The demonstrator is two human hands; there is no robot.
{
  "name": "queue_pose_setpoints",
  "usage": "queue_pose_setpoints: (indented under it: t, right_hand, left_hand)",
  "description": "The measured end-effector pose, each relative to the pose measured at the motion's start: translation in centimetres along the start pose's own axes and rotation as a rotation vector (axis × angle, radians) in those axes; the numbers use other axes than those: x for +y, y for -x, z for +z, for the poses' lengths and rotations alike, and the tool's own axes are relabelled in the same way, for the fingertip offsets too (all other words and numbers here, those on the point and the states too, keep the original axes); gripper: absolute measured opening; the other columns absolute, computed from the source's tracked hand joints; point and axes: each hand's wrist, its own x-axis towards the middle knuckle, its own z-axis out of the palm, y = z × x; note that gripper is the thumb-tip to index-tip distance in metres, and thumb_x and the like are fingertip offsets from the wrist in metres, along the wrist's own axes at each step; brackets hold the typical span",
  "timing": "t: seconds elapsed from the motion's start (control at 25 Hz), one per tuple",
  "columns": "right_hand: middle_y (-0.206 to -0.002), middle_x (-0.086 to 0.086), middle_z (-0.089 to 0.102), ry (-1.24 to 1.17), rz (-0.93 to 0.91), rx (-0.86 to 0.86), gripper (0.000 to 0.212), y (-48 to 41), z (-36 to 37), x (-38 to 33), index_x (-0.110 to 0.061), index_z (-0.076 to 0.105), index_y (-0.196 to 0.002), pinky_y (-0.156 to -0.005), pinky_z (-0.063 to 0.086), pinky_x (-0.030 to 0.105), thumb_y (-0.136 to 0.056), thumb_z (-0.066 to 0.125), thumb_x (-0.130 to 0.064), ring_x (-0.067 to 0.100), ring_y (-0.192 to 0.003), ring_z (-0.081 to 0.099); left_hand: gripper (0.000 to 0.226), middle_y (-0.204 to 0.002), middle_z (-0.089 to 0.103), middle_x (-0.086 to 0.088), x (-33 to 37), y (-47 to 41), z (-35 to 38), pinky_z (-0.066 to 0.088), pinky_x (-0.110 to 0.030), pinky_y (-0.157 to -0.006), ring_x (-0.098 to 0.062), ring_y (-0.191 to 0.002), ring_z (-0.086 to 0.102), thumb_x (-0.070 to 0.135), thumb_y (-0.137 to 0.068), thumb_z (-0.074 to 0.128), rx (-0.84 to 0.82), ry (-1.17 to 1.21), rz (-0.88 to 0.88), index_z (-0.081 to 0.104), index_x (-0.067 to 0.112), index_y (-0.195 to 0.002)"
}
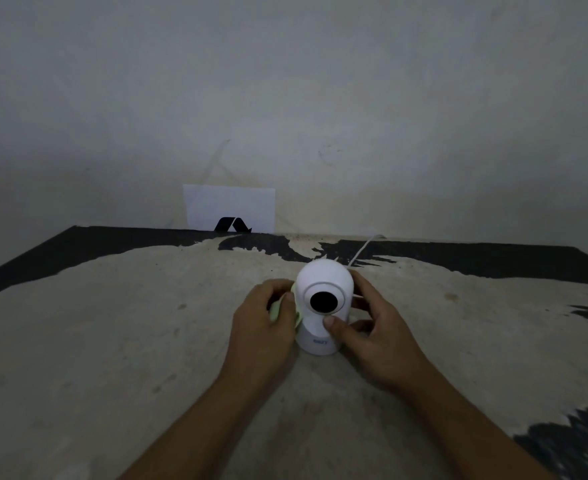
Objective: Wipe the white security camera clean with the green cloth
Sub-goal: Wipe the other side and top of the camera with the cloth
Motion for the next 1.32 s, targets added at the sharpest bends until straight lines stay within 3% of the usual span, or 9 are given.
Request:
queue_pose_setpoints:
  t: [0.12, 0.24, 0.36, 0.56, 0.72, 0.92, 1.16, 1.32]
  right_hand:
    - [-0.136, -0.013, 0.049, -0.029, -0.006, -0.003, 0.070, 0.0, 0.0, -0.1, -0.035, 0.034, -0.140, -0.073, 0.052, 0.012, -0.080, 0.071, -0.031, -0.006, -0.115, 0.048]
    - [-0.133, -0.012, 0.052, -0.076, -0.009, 0.000, 0.068, 0.0, -0.1, -0.2, -0.034, 0.038, -0.139, -0.069, 0.050, 0.010, -0.080, 0.072, -0.027, -0.011, -0.110, 0.050]
    - [-0.131, -0.013, 0.054, -0.086, -0.004, 0.000, 0.067, 0.1, 0.0, -0.2, -0.035, 0.038, -0.138, -0.068, 0.050, 0.009, -0.080, 0.072, -0.026, -0.011, -0.109, 0.050]
    - [-0.133, -0.013, 0.053, -0.091, 0.017, 0.019, 0.069, 0.0, 0.0, 0.1, -0.035, 0.037, -0.139, -0.071, 0.052, 0.011, -0.080, 0.072, -0.028, -0.005, -0.113, 0.051]
    - [-0.130, -0.013, 0.055, -0.118, 0.012, 0.003, 0.067, 0.0, 0.0, -0.1, -0.038, 0.039, -0.136, -0.071, 0.052, 0.012, -0.079, 0.072, -0.026, -0.007, -0.109, 0.052]
    - [-0.130, -0.016, 0.053, -0.091, 0.021, 0.019, 0.067, 0.0, -0.1, -0.1, -0.039, 0.038, -0.136, -0.070, 0.050, 0.009, -0.079, 0.072, -0.028, -0.009, -0.110, 0.051]
    - [-0.132, -0.012, 0.053, -0.096, 0.014, 0.007, 0.070, 0.0, -0.2, 0.0, -0.038, 0.039, -0.137, -0.072, 0.056, 0.020, -0.078, 0.074, -0.029, 0.001, -0.114, 0.052]
    - [-0.130, -0.015, 0.052, -0.106, 0.008, -0.013, 0.066, 0.0, -0.2, -0.1, -0.041, 0.038, -0.136, -0.072, 0.052, 0.013, -0.080, 0.072, -0.030, -0.002, -0.113, 0.051]
  left_hand:
    - [0.011, -0.094, 0.064, 0.009, -0.3, -0.2, -0.6, 0.042, -0.006, -0.065, 0.001, -0.084, 0.058, 0.018, -0.091, 0.052, -0.135, -0.073, -0.041, 0.061, 0.021, -0.096]
    - [0.012, -0.092, 0.069, 0.010, 1.1, -0.3, -1.3, 0.052, -0.017, -0.074, -0.002, -0.086, 0.064, 0.017, -0.088, 0.059, 0.021, 0.148, 0.002, 0.067, 0.022, -0.097]
    - [0.014, -0.096, 0.068, 0.010, 2.2, -0.1, -1.3, 0.051, -0.014, -0.075, -0.003, -0.091, 0.063, 0.014, -0.086, 0.063, 0.072, 0.192, 0.200, 0.067, 0.021, -0.098]
    - [0.013, -0.093, 0.061, 0.007, 0.4, 0.4, -1.5, 0.046, -0.013, -0.076, -0.004, -0.089, 0.059, 0.006, -0.082, 0.065, -0.090, -0.034, 0.449, 0.066, 0.015, -0.092]
    - [0.020, -0.102, 0.062, 0.000, 1.1, 0.2, -1.2, 0.047, -0.014, -0.085, -0.005, -0.094, 0.059, 0.004, -0.083, 0.065, 0.004, -0.065, 0.590, 0.067, 0.005, -0.103]
    - [0.016, -0.098, 0.062, -0.001, 0.5, 0.1, -1.3, 0.047, -0.015, -0.080, -0.006, -0.091, 0.059, 0.008, -0.082, 0.065, 0.007, -0.045, 0.535, 0.067, 0.006, -0.098]
    - [0.021, -0.105, 0.061, -0.001, 0.5, -0.3, -0.9, 0.045, -0.014, -0.088, -0.005, -0.098, 0.058, 0.013, -0.084, 0.061, 0.094, -0.008, 0.556, 0.067, 0.004, -0.103]
    - [0.028, -0.121, 0.062, 0.000, 1.3, -1.2, -1.2, 0.044, -0.025, -0.100, -0.009, -0.115, 0.054, 0.015, -0.088, 0.054, -0.060, -0.130, 0.647, 0.065, 0.010, -0.114]
